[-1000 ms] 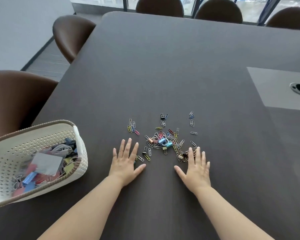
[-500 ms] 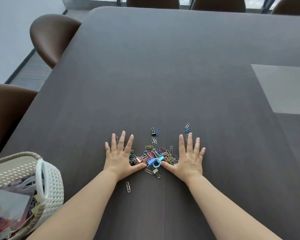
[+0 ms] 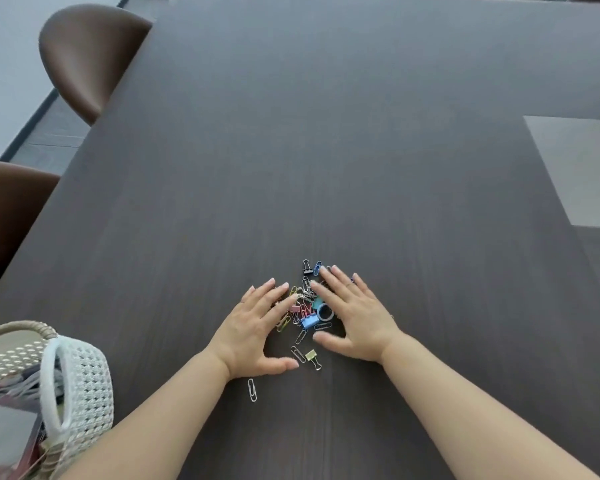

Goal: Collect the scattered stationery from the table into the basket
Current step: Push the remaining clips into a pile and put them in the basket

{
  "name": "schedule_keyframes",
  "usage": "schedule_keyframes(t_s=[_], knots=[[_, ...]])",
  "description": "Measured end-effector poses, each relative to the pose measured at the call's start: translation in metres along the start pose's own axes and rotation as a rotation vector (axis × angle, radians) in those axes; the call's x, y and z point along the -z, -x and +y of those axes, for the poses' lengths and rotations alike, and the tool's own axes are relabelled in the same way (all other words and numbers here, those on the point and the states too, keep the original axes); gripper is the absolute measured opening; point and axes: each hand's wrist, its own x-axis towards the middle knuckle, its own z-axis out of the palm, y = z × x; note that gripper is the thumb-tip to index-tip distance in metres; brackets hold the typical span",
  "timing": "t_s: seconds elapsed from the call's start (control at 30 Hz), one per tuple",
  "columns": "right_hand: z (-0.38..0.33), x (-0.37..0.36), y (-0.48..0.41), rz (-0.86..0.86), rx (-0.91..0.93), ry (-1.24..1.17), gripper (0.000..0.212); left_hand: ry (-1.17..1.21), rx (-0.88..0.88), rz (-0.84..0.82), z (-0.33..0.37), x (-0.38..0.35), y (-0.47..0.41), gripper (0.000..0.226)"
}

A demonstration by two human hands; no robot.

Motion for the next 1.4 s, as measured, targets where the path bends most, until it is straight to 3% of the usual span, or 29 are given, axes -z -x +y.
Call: schedule_keyframes(t_s=[0.07, 0.13, 0.3, 0.4, 0.53, 0.77, 0.9, 1.07, 1.23, 1.4], knots=[[-0.011, -0.015, 0.009, 0.079, 0.003, 0.059, 0.084, -0.091, -0.01, 0.009, 0.009, -0.006, 0.01, 0.099], [-0.019, -0.028, 0.016, 0.236, -0.024, 0.041, 0.068, -0.151, 0.017, 0.038, 0.016, -0.013, 0.018, 0.093], [-0.022, -0.042, 0.018, 0.548, -0.038, 0.051, 0.04, -0.079, 0.11, 0.258, 0.027, -0.026, 0.031, 0.052], [-0.022, -0.045, 0.017, 0.555, -0.045, 0.099, 0.035, -0.117, 0.16, 0.299, 0.031, -0.023, 0.03, 0.053], [-0.021, -0.046, 0.016, 0.563, -0.085, 0.178, 0.057, -0.231, 0.139, 0.235, 0.032, -0.022, 0.028, 0.076], [-0.022, -0.047, 0.017, 0.609, -0.042, 0.187, 0.035, -0.218, 0.063, 0.319, 0.028, -0.028, 0.028, 0.031], [-0.024, -0.048, 0.019, 0.659, -0.058, 0.203, 0.026, -0.221, 0.068, 0.336, 0.03, -0.026, 0.027, 0.035], [-0.027, -0.046, 0.019, 0.697, -0.092, 0.23, 0.032, -0.201, 0.062, 0.386, 0.031, -0.024, 0.027, 0.034], [-0.03, -0.042, 0.027, 0.644, -0.134, 0.169, 0.027, -0.163, 0.119, 0.372, 0.036, -0.017, 0.03, 0.032], [-0.037, -0.029, 0.041, 0.59, -0.21, 0.067, 0.04, -0.062, 0.22, 0.39, 0.042, 0.001, 0.046, 0.034]])
